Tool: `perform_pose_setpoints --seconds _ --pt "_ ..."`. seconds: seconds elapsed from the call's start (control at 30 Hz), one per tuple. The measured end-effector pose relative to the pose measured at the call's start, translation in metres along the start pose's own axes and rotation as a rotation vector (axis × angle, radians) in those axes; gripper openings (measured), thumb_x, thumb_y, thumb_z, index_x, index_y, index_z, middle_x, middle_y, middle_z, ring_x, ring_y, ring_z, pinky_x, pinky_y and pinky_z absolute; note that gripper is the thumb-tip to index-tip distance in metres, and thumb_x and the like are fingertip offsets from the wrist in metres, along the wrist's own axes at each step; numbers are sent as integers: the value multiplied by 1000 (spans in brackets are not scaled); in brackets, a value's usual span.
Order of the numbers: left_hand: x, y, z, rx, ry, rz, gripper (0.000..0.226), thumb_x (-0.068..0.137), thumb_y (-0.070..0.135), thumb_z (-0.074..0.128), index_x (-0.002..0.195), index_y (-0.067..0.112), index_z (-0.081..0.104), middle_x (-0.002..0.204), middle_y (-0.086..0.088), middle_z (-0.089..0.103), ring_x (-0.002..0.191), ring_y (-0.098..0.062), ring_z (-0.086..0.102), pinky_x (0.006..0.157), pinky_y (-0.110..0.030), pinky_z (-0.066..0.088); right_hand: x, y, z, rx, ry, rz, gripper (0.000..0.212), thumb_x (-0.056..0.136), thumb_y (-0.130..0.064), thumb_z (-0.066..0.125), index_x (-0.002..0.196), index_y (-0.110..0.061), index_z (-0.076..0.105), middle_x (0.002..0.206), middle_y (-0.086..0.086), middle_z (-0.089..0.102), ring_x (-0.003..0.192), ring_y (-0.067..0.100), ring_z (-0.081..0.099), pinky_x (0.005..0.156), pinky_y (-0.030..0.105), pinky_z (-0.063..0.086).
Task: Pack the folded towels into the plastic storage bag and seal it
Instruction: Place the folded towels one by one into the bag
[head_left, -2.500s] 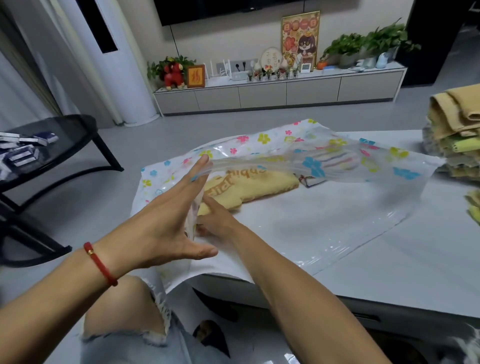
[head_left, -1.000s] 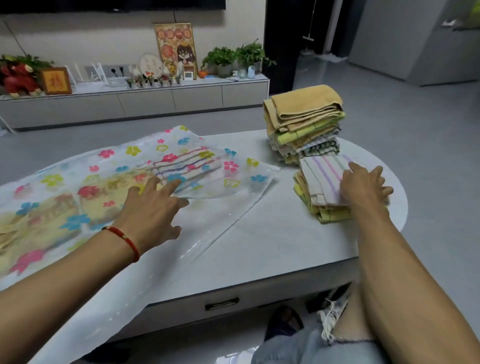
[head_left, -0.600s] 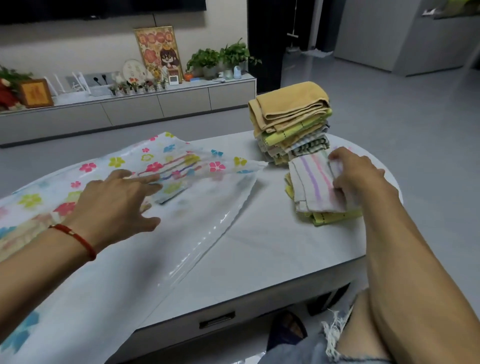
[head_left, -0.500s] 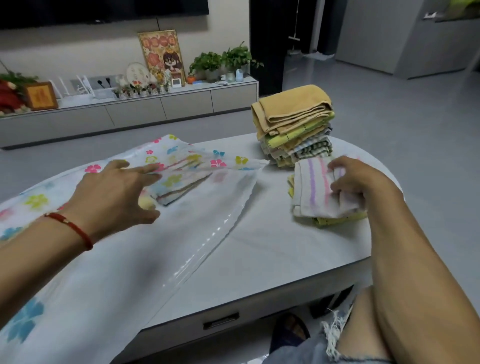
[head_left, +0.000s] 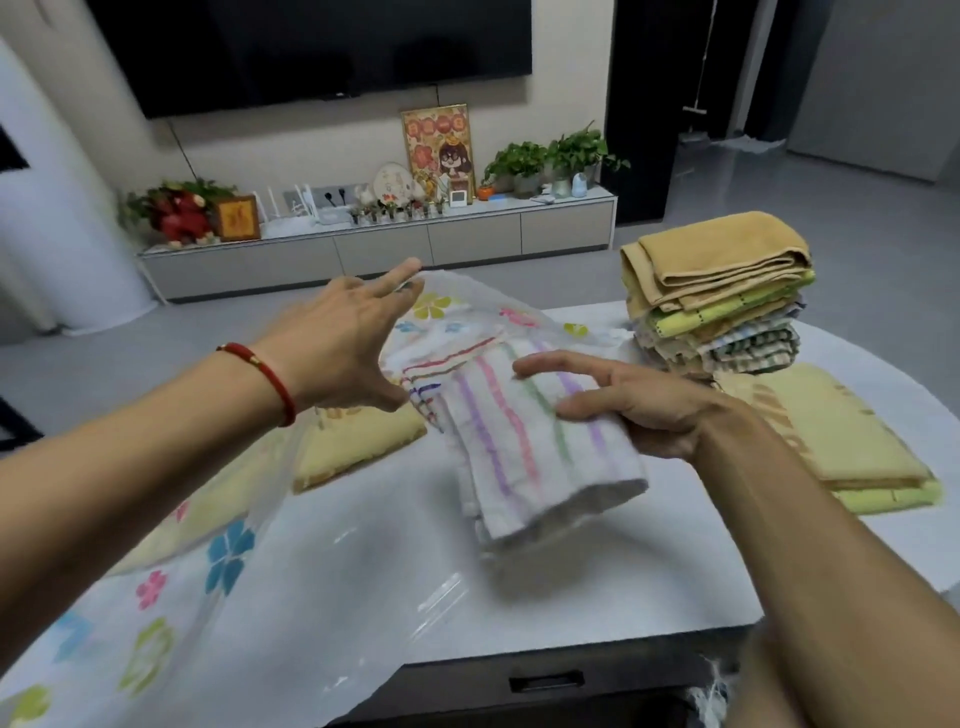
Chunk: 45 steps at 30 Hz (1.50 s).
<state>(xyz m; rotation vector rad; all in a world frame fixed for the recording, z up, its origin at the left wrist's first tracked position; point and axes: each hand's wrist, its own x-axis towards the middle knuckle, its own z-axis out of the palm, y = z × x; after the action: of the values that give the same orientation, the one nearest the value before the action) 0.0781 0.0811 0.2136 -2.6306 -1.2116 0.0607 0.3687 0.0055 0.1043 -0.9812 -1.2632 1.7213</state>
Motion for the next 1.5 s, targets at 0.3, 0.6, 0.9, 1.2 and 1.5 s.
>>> perform_pose_setpoints --seconds 0.3,0.6,0.9,1.2,1.5 --pt "1 -3 -14 -11 -11 -10 119 68 59 76 157 27 3 163 18 -10 141 -27 24 102 -49 45 176 30 37 139 507 -169 49 95 10 48 133 -18 62 128 20 63 105 29 65 98 48 54" --pt "-2 -5 -12 -44 34 -5 115 72 56 73 155 32 -2 159 26 -17 143 -18 16 104 -50 44 212 74 7 -224 867 -181 47 96 1 53 143 -8 55 136 12 62 122 20 63 93 11 48" --pt "-4 12 9 -110 124 8 105 75 54 71 156 27 9 164 14 -4 143 -26 24 104 -51 44 145 57 14 -451 927 -6 37 97 -18 54 133 -20 63 126 13 70 109 35 69 95 43 57" --pt "-3 39 35 -295 255 16 86 77 48 72 150 22 36 162 4 23 136 -28 34 101 -47 45 -31 45 -8 -628 722 167 15 91 -23 65 88 -14 78 74 3 79 56 20 72 49 25 51" --pt "-2 51 50 -308 227 35 89 70 48 76 148 26 39 161 8 26 135 -32 38 105 -50 41 -120 72 -130 -1131 1311 700 52 107 -41 35 156 -24 33 162 26 23 145 42 26 118 51 22"
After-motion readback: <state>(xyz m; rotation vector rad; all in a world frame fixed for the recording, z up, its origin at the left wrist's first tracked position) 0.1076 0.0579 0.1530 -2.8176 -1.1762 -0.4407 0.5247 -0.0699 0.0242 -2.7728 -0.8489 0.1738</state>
